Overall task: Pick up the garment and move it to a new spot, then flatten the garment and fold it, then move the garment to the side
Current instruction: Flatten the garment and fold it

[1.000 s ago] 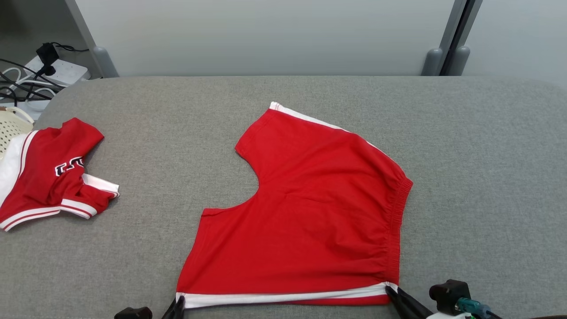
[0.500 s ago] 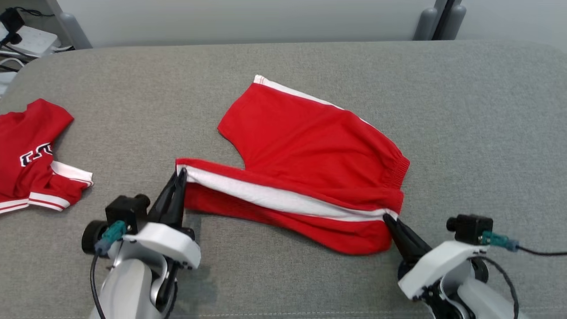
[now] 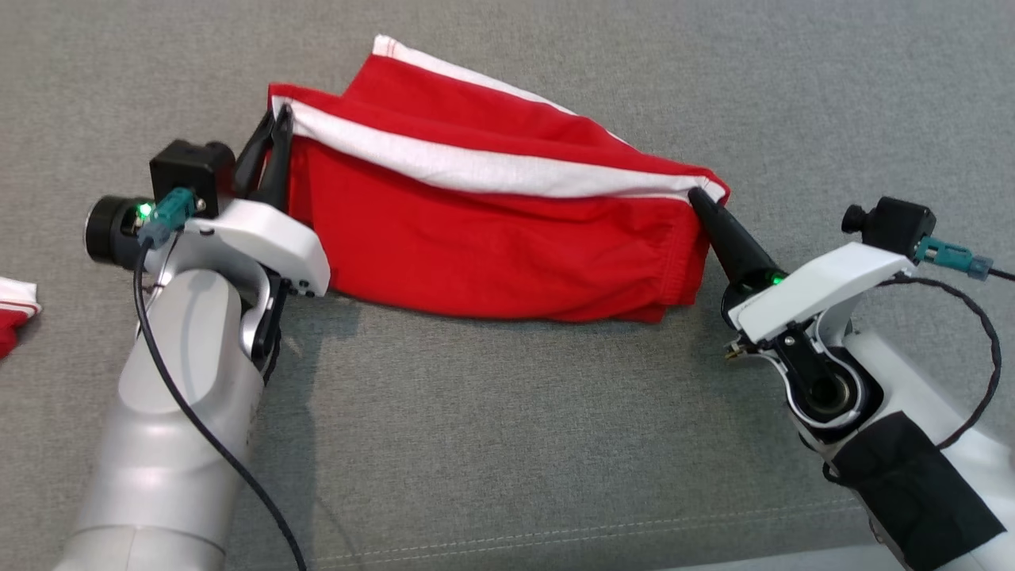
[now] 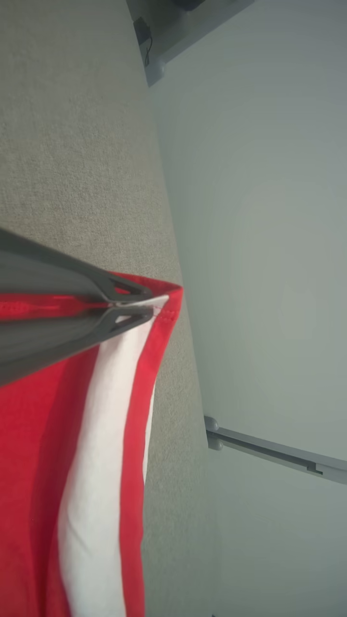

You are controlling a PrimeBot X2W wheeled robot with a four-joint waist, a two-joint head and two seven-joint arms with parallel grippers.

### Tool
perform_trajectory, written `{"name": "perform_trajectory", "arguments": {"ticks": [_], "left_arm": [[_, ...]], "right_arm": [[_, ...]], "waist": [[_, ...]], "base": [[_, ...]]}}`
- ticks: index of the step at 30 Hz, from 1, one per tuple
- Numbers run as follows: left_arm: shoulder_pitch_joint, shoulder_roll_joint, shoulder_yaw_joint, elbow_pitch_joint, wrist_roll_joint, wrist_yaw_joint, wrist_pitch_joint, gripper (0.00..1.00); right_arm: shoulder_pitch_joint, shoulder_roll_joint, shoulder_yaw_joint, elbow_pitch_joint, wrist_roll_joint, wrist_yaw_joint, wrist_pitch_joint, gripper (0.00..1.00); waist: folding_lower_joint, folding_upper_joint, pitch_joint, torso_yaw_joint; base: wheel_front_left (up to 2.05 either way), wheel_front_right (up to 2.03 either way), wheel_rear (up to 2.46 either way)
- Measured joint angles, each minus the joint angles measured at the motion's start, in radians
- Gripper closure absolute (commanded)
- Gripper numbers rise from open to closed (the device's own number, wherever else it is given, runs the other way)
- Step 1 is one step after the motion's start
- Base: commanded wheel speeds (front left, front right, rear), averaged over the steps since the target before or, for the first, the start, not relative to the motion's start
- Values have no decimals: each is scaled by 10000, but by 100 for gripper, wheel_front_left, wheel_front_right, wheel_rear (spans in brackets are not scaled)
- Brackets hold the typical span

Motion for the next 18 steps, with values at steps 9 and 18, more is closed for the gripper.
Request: {"name": "perform_trajectory", "arguments": {"ticks": [9,18], "left_arm": [[-2011,211,-278,1553,593,562,0,100],[-3446,548,-708,2602,1076,823,-2,100]], "right_arm": [[-1197,395,286,508,263,0,-683,100],[-1833,903,600,771,261,0,-988,100]], "waist": [[0,0,1048,-629],[0,0,1768,-1239]], "base": [[0,0,0],[0,0,0]]}}
